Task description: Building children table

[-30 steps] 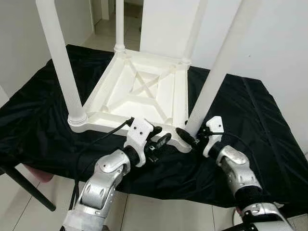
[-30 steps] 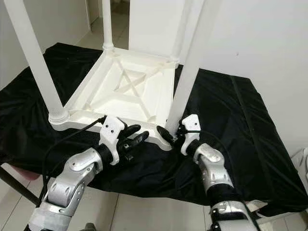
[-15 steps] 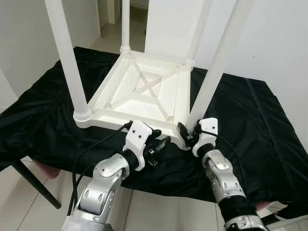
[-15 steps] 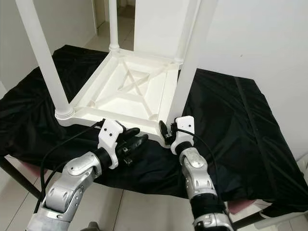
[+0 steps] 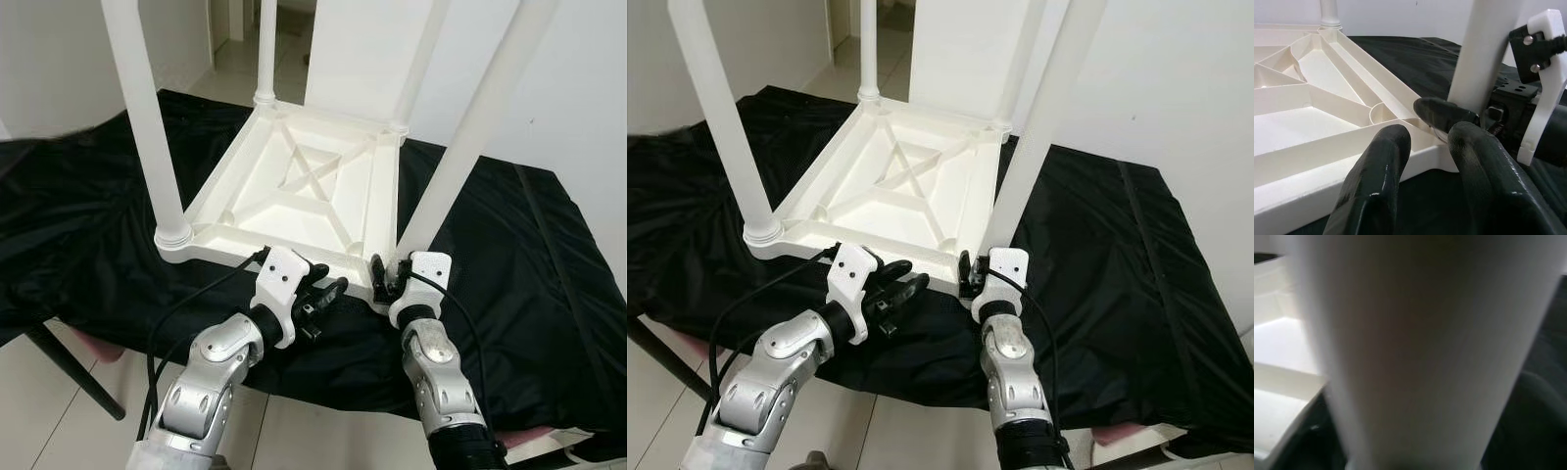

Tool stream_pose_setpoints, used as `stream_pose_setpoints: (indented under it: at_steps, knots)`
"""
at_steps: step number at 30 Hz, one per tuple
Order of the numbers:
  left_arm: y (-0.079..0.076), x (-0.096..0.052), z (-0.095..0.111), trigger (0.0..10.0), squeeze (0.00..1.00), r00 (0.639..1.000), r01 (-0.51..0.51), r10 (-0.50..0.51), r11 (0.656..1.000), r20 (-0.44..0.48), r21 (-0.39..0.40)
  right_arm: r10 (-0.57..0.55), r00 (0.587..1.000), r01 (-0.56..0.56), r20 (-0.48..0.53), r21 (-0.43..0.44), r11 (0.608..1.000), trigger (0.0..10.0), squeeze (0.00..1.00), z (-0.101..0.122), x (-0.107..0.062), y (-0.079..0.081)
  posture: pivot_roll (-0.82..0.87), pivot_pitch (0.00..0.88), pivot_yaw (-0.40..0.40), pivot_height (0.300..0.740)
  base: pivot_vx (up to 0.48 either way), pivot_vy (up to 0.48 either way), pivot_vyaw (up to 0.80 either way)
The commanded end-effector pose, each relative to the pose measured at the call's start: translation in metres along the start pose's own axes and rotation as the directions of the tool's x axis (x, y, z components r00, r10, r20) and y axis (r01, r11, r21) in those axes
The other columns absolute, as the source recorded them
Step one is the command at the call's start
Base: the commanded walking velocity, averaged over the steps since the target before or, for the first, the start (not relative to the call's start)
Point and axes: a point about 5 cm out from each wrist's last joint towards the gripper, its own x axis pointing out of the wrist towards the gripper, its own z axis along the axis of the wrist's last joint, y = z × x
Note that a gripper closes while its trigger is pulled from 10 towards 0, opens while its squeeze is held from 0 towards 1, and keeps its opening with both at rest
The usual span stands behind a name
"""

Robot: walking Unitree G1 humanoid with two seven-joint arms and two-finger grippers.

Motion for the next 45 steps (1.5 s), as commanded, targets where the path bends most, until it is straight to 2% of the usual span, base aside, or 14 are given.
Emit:
stream_pose_setpoints:
  at_steps: [1, 2, 3, 5, 8, 14, 20, 22, 24, 25, 31, 35, 41, 45]
  knots:
    - [0.002, 0.003, 0.000, 10.0, 0.00, 0.999, -0.050, 0.050, 0.999, -0.004, 0.000, -0.008, 1.000, 0.008, 0.006, -0.002, 1.000, 10.0, 1.00, 0.001, 0.000, -0.006, 0.15, 0.000, -0.102, 0.740, 0.000, 0.000, 0.00]
    - [0.002, 0.003, 0.000, 10.0, 0.00, 0.999, -0.051, 0.051, 0.999, -0.002, 0.000, 0.001, 1.000, -0.001, 0.017, -0.017, 1.000, 10.0, 1.00, 0.004, 0.001, -0.009, 0.15, 0.000, -0.102, 0.740, 0.000, 0.000, 0.00]
    - [0.001, 0.004, 0.000, 10.0, 0.00, 0.999, -0.050, 0.050, 0.999, 0.000, -0.002, 0.082, 0.996, -0.081, 0.037, -0.031, 0.996, 10.0, 0.00, 0.008, 0.004, -0.010, 0.15, 0.000, -0.105, 0.740, 0.000, 0.000, 0.00]
    - [0.001, 0.004, 0.001, 10.0, 0.00, 0.999, -0.049, 0.049, 0.999, 0.001, -0.002, 0.136, 0.990, -0.134, 0.045, -0.042, 0.990, 10.0, 0.00, 0.011, 0.006, -0.009, 0.15, 0.000, -0.105, 0.740, 0.000, 0.000, 0.00]
    - [-0.001, 0.004, 0.001, 10.0, 0.00, 0.999, -0.043, 0.043, 0.999, 0.000, -0.004, 0.352, 0.936, -0.349, 0.009, -0.117, 0.930, 10.0, 0.00, 0.014, 0.010, -0.011, 0.15, 0.000, -0.102, 0.740, 0.000, 0.000, 0.00]
    - [-0.001, 0.002, -0.001, 10.0, 0.00, 0.999, -0.033, 0.033, 0.999, -0.007, -0.013, 0.436, 0.899, -0.436, -0.040, -0.166, 0.884, 10.0, 0.00, 0.014, 0.014, -0.019, 0.15, 0.000, -0.098, 0.740, 0.000, 0.000, 0.00]
    - [-0.001, 0.003, 0.000, 10.0, 0.00, 1.000, -0.024, 0.024, 1.000, -0.009, -0.005, 0.627, 0.773, -0.634, -0.095, -0.150, 0.759, 10.0, 0.00, 0.014, 0.017, -0.018, 0.16, 0.000, -0.089, 0.740, 0.000, 0.000, 0.00]
    - [-0.001, 0.003, 0.000, 10.0, 0.00, 1.000, -0.024, 0.024, 1.000, -0.009, -0.005, 0.627, 0.773, -0.634, -0.095, -0.150, 0.759, 10.0, 0.00, 0.014, 0.017, -0.018, 0.16, 0.000, -0.089, 0.740, 0.000, 0.000, 0.00]
    - [0.000, 0.003, 0.001, 10.0, 0.00, 1.000, -0.022, 0.022, 1.000, -0.008, -0.002, 0.668, 0.735, -0.678, -0.112, -0.131, 0.724, 10.0, 0.00, 0.012, 0.016, -0.016, 0.16, 0.000, -0.089, 0.740, 0.000, 0.000, 0.00]
    - [0.000, 0.004, 0.002, 10.0, 0.00, 1.000, -0.020, 0.020, 1.000, -0.004, -0.001, 0.708, 0.692, -0.721, -0.137, -0.097, 0.686, 0.0, 0.00, 0.009, 0.014, -0.014, 0.16, 0.000, -0.084, 0.740, 0.000, 0.000, 0.00]
    - [-0.002, 0.003, 0.005, 10.0, 0.00, 1.000, -0.013, 0.013, 1.000, 0.000, -0.001, 0.772, 0.614, -0.786, -0.164, -0.039, 0.617, 0.0, 0.00, 0.002, 0.007, -0.013, 0.17, 0.000, -0.080, 0.740, 0.000, 0.000, 0.00]
    - [-0.004, 0.001, 0.005, 10.0, 0.00, 1.000, -0.008, 0.008, 1.000, 0.000, -0.005, 0.787, 0.596, -0.799, -0.157, -0.027, 0.600, 0.0, 0.00, -0.001, 0.006, -0.015, 0.17, 0.000, -0.077, 0.740, 0.000, 0.000, 0.00]
    - [-0.004, 0.001, 0.004, 10.0, 0.00, 1.000, -0.009, 0.009, 1.000, -0.001, -0.012, 0.759, 0.636, -0.768, -0.137, -0.016, 0.641, 0.0, 0.00, -0.003, 0.004, -0.017, 0.17, 0.000, -0.078, 0.740, 0.000, 0.000, 0.00]
    - [-0.005, 0.000, 0.004, 10.0, 0.00, 1.000, -0.009, 0.009, 1.000, -0.004, -0.018, 0.645, 0.760, -0.648, -0.083, -0.017, 0.762, 0.0, 0.00, -0.001, 0.008, -0.022, 0.17, 0.000, -0.083, 0.740, 0.000, 0.000, 0.00]
